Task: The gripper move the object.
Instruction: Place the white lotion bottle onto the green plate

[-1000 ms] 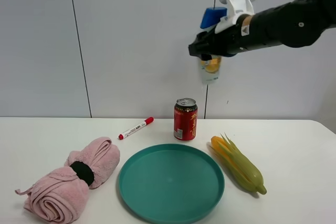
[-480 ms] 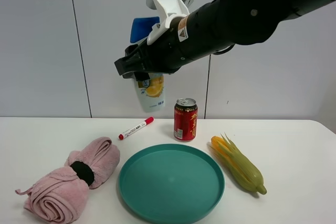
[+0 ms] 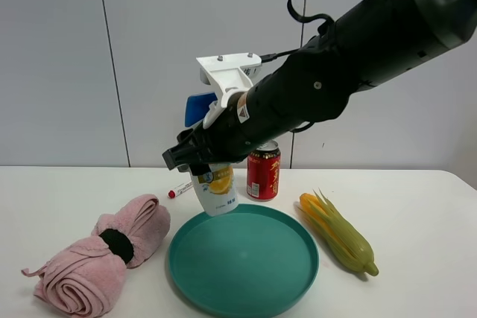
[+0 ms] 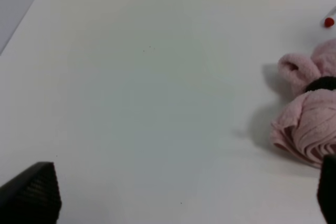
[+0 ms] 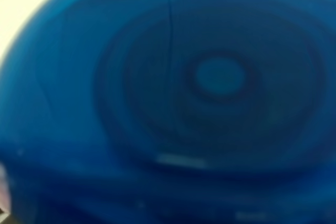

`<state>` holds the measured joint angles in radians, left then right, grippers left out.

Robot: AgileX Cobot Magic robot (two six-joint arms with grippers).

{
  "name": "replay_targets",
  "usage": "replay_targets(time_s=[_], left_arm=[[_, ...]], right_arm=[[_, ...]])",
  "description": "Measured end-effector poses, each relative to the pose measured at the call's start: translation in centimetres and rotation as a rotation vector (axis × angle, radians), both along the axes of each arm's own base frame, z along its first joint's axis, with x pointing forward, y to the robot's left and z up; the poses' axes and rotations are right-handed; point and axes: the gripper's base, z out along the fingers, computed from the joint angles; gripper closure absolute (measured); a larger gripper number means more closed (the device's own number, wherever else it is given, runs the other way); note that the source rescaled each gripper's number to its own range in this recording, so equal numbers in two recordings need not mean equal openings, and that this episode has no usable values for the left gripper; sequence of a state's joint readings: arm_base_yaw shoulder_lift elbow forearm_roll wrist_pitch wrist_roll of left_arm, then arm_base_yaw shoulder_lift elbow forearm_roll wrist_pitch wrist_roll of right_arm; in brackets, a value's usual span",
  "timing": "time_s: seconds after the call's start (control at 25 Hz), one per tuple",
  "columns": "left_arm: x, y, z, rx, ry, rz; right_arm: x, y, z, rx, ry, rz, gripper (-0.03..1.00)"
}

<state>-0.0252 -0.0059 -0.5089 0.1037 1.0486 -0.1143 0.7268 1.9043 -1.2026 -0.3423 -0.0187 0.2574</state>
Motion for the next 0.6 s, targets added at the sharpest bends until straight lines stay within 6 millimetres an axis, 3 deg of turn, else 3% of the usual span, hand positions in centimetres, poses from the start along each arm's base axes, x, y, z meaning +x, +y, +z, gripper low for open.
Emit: replay_targets(time_s=[0.28, 0.6], left_arm=[[0.0, 0.0, 0.0, 0.0, 0.0, 0.0], [0.0, 0.0, 0.0, 0.0, 0.0, 0.0]], right_arm=[[0.0, 0.1, -2.2, -0.038, 0.014, 0.025, 0.97], [-2.3, -1.2, -6.2, -0.014, 0.042, 0.076, 0.97]])
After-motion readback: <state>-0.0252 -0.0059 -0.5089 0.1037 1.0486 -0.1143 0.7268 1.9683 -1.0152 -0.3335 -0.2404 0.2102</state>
